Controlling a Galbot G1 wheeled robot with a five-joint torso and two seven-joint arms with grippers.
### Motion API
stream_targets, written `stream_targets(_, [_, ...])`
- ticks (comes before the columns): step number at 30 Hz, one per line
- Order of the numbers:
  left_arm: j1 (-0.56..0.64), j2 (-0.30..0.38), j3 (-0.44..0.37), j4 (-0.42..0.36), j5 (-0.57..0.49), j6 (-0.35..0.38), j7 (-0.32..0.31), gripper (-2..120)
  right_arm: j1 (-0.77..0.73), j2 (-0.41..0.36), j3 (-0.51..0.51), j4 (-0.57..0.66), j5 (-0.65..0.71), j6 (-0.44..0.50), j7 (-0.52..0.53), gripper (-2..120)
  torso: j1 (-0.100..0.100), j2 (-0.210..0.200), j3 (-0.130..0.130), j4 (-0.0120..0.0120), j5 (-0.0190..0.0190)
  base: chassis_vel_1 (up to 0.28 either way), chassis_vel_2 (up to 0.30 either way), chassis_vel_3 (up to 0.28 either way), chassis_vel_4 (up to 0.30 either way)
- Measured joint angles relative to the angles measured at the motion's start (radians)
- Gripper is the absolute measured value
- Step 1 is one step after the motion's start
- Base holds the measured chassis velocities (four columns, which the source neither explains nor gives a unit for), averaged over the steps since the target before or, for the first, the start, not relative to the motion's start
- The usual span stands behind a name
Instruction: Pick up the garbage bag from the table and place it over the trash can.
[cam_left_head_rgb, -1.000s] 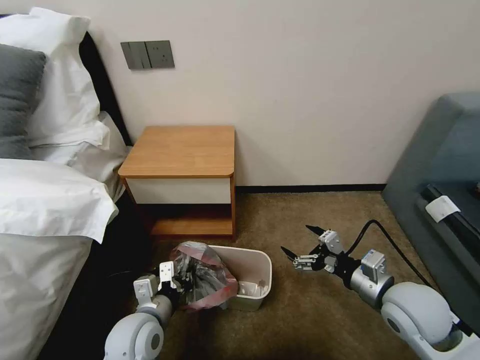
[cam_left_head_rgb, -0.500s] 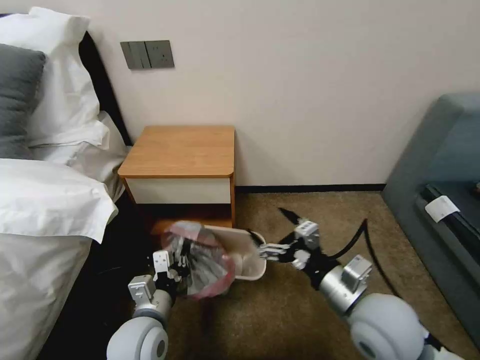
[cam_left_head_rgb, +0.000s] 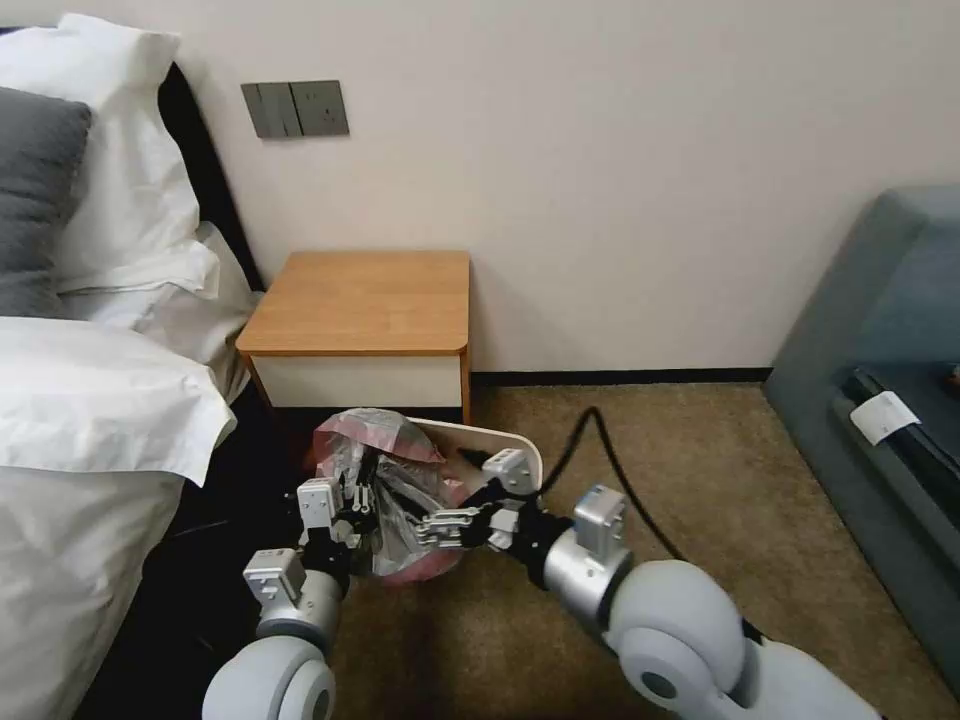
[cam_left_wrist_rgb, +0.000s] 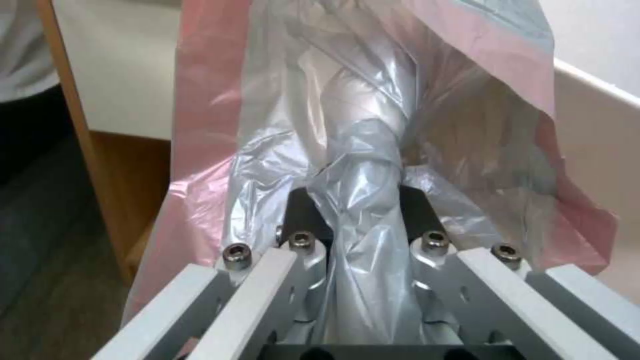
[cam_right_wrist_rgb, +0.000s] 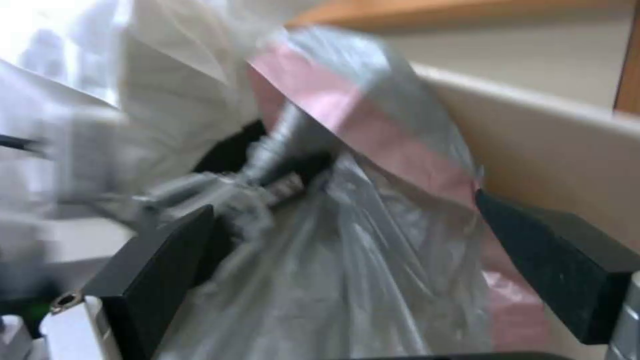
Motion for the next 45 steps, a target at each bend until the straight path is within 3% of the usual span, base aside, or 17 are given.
stream_targets(7, [0.016, 0.005, 0.001, -0.021, 0.000, 0.001, 0.000, 11, 0.032, 0.038, 0.004, -0.098, -0.007, 0.008, -0.006, 100, 0.000, 0.000, 0.000, 0.0001, 0.0000, 0.000, 0.000, 0.000, 0.000])
stream_targets(20, [0.045, 0.006, 0.009, -0.043, 0.006, 0.001, 0.000, 11, 0.055, 0.055, 0.013, -0.162, -0.021, 0.023, -0.032, 99, 0.000, 0.000, 0.000, 0.0000, 0.0001, 0.000, 0.000, 0.000, 0.000])
stream_targets(25, [0.055, 0.005, 0.012, -0.045, 0.014, 0.000, 0.000, 11, 0.058, 0.059, 0.006, -0.170, -0.027, 0.026, -0.034, 89, 0.000, 0.000, 0.000, 0.0000, 0.0000, 0.000, 0.000, 0.000, 0.000])
stream_targets(29, [0.056, 0.000, 0.015, -0.046, 0.016, -0.001, -0.002, 11, 0.053, 0.064, 0.003, -0.179, -0.042, 0.030, -0.040, 68, 0.000, 0.000, 0.000, 0.0000, 0.0001, 0.000, 0.000, 0.000, 0.000])
stream_targets(31, [0.056, 0.000, 0.016, -0.046, 0.016, -0.001, -0.002, 11, 0.052, 0.064, 0.003, -0.180, -0.043, 0.031, -0.040, 67, 0.000, 0.000, 0.000, 0.0000, 0.0001, 0.000, 0.000, 0.000, 0.000])
stream_targets(34, [0.057, -0.002, 0.017, -0.046, 0.016, -0.005, -0.005, 11, 0.052, 0.064, 0.004, -0.182, -0.049, 0.034, -0.045, 48, 0.000, 0.000, 0.000, 0.0000, 0.0000, 0.000, 0.000, 0.000, 0.000])
stream_targets(36, [0.057, -0.002, 0.017, -0.046, 0.016, -0.005, -0.006, 11, 0.052, 0.064, 0.005, -0.183, -0.051, 0.034, -0.046, 46, 0.000, 0.000, 0.000, 0.0000, 0.0001, 0.000, 0.000, 0.000, 0.000])
stream_targets(37, [0.057, -0.002, 0.017, -0.046, 0.016, -0.006, -0.007, 11, 0.051, 0.064, 0.007, -0.184, -0.053, 0.036, -0.048, 37, 0.000, 0.000, 0.000, 0.0000, 0.0001, 0.000, 0.000, 0.000, 0.000])
stream_targets(45, [0.053, -0.001, 0.018, -0.037, 0.014, -0.007, -0.010, 11, 0.044, 0.064, 0.009, -0.184, -0.062, 0.038, -0.052, 14, 0.000, 0.000, 0.000, 0.0000, 0.0001, 0.000, 0.000, 0.000, 0.000])
